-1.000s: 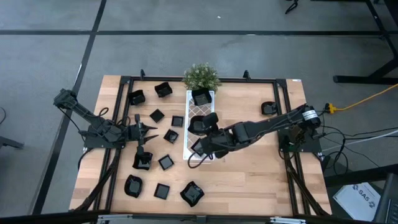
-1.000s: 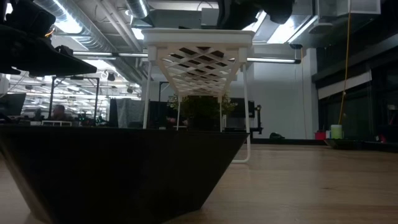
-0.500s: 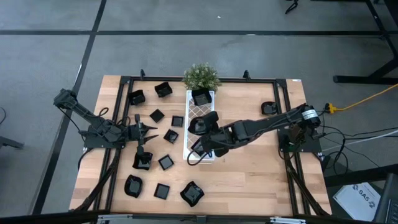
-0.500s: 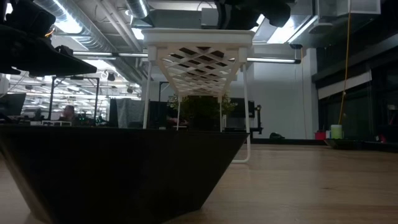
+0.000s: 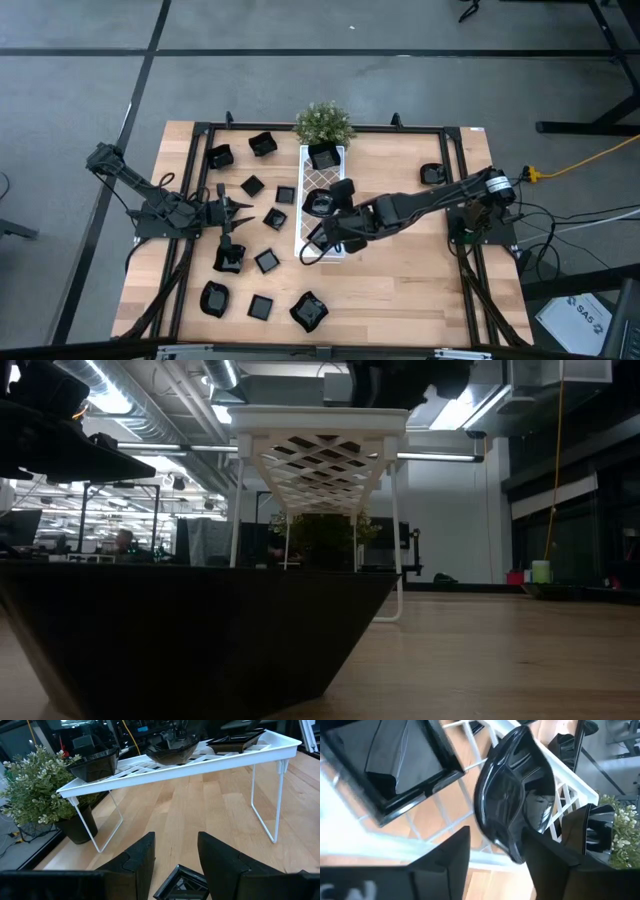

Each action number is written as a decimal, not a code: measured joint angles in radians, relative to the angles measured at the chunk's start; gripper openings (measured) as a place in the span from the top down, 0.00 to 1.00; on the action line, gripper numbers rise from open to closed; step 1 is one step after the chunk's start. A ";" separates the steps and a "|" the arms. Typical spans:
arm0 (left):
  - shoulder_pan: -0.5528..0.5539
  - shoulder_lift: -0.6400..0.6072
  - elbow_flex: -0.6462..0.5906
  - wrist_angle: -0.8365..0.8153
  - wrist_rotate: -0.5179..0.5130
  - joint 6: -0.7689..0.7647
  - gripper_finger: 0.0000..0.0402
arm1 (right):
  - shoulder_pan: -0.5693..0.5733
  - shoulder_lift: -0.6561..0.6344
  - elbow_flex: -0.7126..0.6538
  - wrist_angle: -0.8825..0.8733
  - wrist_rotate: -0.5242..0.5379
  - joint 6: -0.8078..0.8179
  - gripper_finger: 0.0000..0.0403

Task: Pick & Place Mini shaped plates
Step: Stack the distorted square plate on top of the distorted square plate on the shelf

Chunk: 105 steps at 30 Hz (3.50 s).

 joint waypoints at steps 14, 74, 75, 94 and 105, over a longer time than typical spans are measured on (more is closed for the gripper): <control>0.000 0.000 0.000 0.000 0.000 0.000 0.64 | 0.005 -0.056 0.022 -0.439 -0.001 0.541 0.54; 0.000 0.000 0.000 0.000 0.000 0.000 0.64 | 0.358 0.027 -0.608 1.009 -0.276 -0.054 0.57; 0.000 0.000 0.000 0.000 0.000 0.000 0.64 | 0.362 0.033 -0.608 1.030 -0.276 -0.067 0.57; 0.000 0.000 0.000 0.000 0.000 0.000 0.64 | 0.399 0.167 -0.501 1.163 -0.279 -0.167 0.57; 0.000 0.000 0.000 0.000 0.000 0.000 0.64 | 0.398 0.233 -0.390 1.073 -0.279 -0.167 0.57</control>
